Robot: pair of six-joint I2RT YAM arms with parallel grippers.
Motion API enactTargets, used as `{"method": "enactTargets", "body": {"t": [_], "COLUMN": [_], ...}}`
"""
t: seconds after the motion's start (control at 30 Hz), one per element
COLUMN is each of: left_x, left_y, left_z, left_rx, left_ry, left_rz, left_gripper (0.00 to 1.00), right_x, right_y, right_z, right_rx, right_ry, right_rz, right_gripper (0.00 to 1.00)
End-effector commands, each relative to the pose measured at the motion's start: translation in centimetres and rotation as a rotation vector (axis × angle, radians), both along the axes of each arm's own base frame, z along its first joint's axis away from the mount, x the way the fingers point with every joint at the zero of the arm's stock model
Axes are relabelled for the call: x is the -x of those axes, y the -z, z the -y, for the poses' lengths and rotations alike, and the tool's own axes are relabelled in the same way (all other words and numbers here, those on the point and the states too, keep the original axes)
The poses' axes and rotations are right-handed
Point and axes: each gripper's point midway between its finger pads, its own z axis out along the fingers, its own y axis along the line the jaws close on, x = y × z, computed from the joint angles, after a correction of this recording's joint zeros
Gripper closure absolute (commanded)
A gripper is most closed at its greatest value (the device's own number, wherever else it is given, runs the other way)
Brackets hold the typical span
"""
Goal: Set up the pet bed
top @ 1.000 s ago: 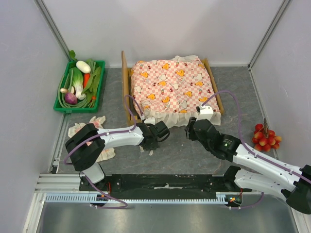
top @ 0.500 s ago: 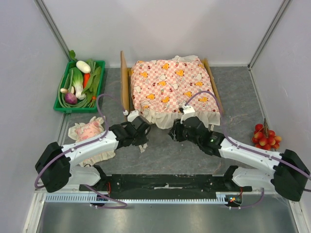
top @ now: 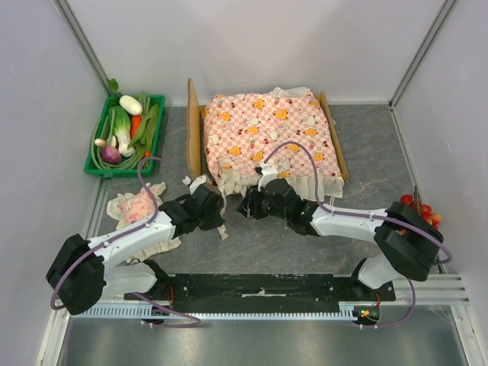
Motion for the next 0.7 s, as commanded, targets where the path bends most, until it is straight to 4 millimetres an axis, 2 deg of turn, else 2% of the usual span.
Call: {"method": "enactTargets", "body": {"t": [0.0,0.1,0.27,0.3,0.47,0.6,0.67], "left_x": [-1.2,-1.4,-1.7,-1.8,-2.3,-2.7,-3.0], "left_y": [-1.0,-1.2,-1.7,-1.9,-3.0,-4.0,-4.6], "left_z": [-0.1,0.1,0.3,0.2,0.4,0.1,0.2], "left_rx": [0.036,0.039,0.022,0.018,-0.002,-0.05,-0.065], "left_ry": [-0.009,0.008,0.038,0.039,0.062,0.062,0.064], "left_rz": [0.057,0.068,0.093,0.099,0.153,0.2,0.228], "left_gripper": [0.98,0.98,0.98,0.98,0.98,0.98,0.98], "right_x": [-1.0,-1.4,-3.1,-3.4,-4.6,-4.6,-4.3], "right_y": [-3.6,-2.4,-2.7,-1.9,-1.5,-1.0,-0.5], "right_z": [-3.8,-4.9,-6.0,-6.0,-6.9,-6.9,-6.4], "right_rx": [-0.088,-0.082,-0.077,-0.047,-0.039,-0.03,-0.02], "right_ry": [-0.042,-0.056,-0.03,-0.028,-0.013,-0.024,-0.027], "right_rz": [0.114,0.118,0.167,0.166,0.198,0.2,0.198], "right_gripper": [0.51,0.5,0.48,0.48,0.48,0.64,0.67]}}
